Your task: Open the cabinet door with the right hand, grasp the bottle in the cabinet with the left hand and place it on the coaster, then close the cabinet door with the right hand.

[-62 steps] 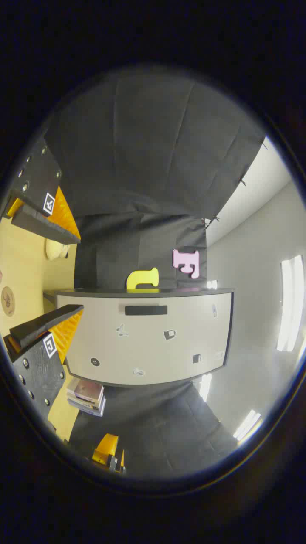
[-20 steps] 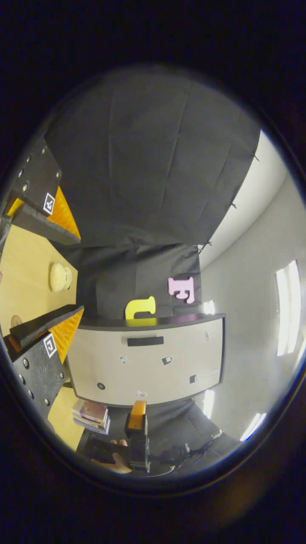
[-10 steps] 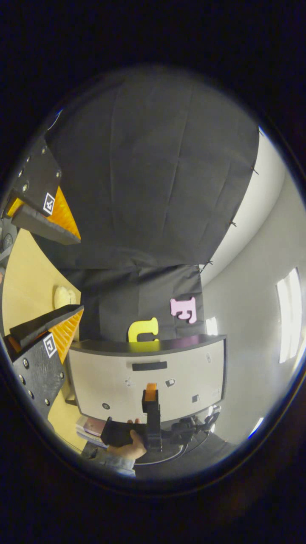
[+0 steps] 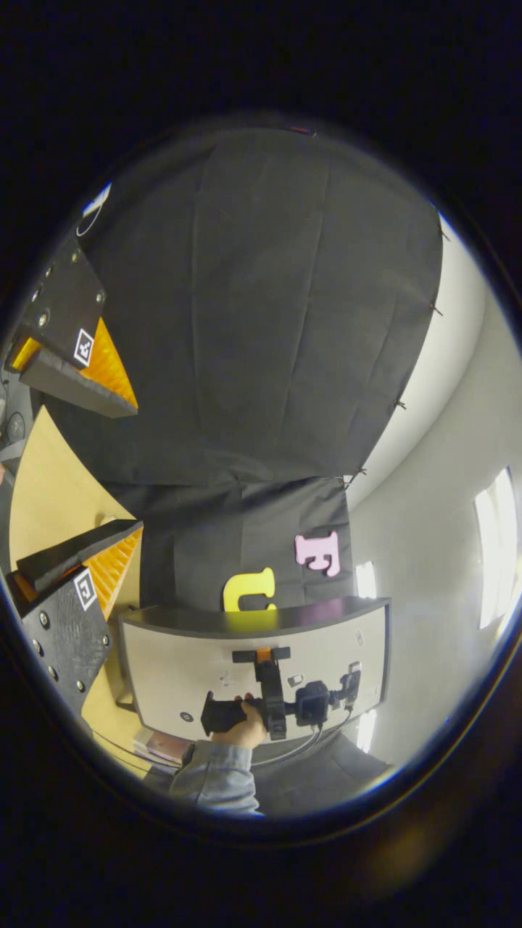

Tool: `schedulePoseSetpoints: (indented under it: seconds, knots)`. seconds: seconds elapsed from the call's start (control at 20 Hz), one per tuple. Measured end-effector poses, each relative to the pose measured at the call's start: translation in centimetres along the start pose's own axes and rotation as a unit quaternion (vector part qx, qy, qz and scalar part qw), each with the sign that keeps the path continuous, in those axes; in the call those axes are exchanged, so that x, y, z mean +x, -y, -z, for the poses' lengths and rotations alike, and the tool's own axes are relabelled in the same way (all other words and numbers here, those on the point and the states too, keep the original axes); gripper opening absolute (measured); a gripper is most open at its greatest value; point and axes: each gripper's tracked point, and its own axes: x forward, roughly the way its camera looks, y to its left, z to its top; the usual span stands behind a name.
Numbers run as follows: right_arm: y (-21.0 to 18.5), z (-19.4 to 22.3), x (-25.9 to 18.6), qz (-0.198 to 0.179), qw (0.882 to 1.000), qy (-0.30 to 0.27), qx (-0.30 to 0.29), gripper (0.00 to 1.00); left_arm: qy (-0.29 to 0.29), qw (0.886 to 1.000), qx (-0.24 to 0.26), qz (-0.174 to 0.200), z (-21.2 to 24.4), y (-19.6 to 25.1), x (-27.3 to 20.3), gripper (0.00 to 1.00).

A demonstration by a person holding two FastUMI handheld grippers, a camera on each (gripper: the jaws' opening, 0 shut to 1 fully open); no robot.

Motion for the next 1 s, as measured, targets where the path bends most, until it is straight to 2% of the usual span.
schedulePoseSetpoints:
  seconds: [0.05,0.15,0.3,0.4,0.5,0.55,0.7,0.8,0.95,1.0]
  knots:
    - [-0.1,0.4,0.7,0.003,1.000,-0.009,-0.004,0.65,0.000,1.000,0.002,-0.004,-0.1,-0.4,0.1,0.88]
    - [-0.3,1.4,1.8,0.009,1.000,-0.030,-0.005,0.59,-0.001,1.000,0.001,-0.009,-0.1,-0.8,0.0,0.84]
    - [-0.4,1.7,1.9,0.006,0.999,-0.033,0.020,0.33,-0.001,1.000,0.000,-0.012,0.3,-1.1,0.1,0.84]
    - [-0.5,1.7,1.8,0.000,0.999,-0.037,0.016,0.25,-0.002,1.000,0.000,-0.008,0.4,-0.8,0.3,0.84]
    - [-0.4,1.8,1.6,-0.004,0.999,-0.044,0.015,0.20,-0.002,1.000,-0.004,0.000,0.4,-0.2,0.8,0.85]
    - [-0.4,1.8,1.5,-0.010,0.999,-0.046,0.018,0.20,-0.001,1.000,-0.006,0.005,0.3,0.2,1.2,0.89]
    - [-0.4,1.7,0.6,-0.034,0.998,-0.048,0.026,0.19,0.005,1.000,-0.006,0.026,0.1,2.0,1.6,0.89]
    - [-0.8,1.3,-0.7,-0.048,0.997,-0.047,0.029,0.19,0.005,0.999,-0.009,0.043,0.1,3.5,1.9,0.81]
    - [-1.1,0.7,-2.9,-0.056,0.997,-0.044,0.038,0.19,0.008,0.997,-0.012,0.073,0.0,6.2,2.3,0.89]
    - [-1.0,0.5,-3.4,-0.057,0.997,-0.042,0.041,0.18,0.009,0.996,-0.011,0.084,0.0,7.1,2.4,0.85]
